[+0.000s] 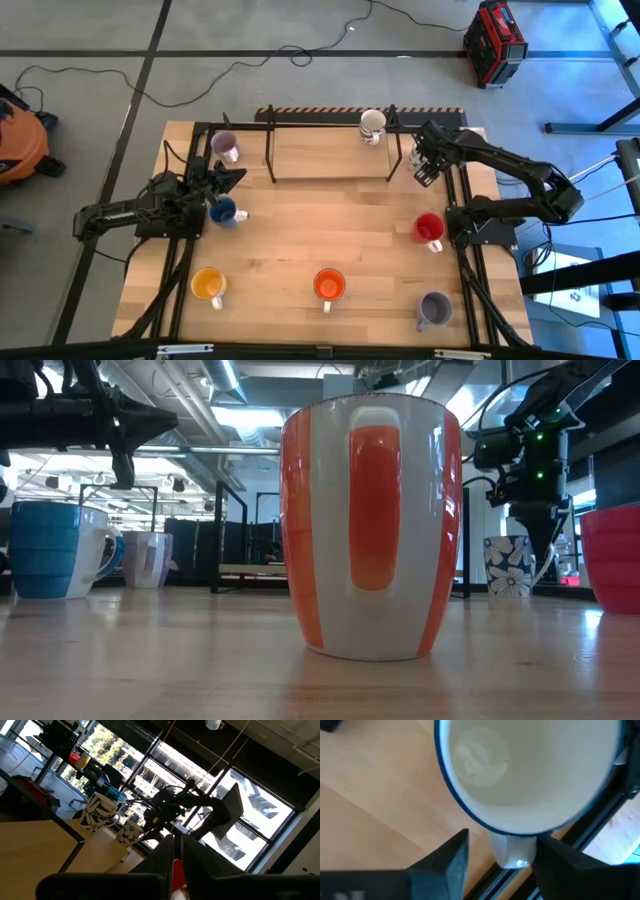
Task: Place coffee mugs
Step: Put the blue patterned mug on the shelf aligned with the other blue patterned mug
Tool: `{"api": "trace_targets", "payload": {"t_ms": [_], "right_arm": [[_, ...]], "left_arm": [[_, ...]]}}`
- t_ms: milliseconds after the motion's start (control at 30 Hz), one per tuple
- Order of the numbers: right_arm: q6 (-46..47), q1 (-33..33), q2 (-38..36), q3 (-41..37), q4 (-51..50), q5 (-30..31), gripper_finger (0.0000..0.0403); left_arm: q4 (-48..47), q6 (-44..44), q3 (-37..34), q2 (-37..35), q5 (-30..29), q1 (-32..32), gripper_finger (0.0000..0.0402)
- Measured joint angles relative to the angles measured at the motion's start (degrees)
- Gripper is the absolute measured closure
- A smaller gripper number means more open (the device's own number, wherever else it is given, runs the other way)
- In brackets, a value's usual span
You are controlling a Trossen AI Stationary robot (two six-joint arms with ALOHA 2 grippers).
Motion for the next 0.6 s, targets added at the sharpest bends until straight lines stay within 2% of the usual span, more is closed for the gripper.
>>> {"api": "trace_targets", "payload": {"t_ms": [300, 600], "right_arm": [[-0.36, 0.03, 0.95, 0.07, 0.05, -0.68, 0.0357], [2.70, 0.09, 0.66, 2.14, -2.49, -0.53, 0.0360]], "left_arm": [[0.00, 0.00, -0.01, 0.00, -0.50, 0.00, 0.0373], [0.00, 0.00, 0.00, 0.00, -0.90, 0.00, 0.0373]]}}
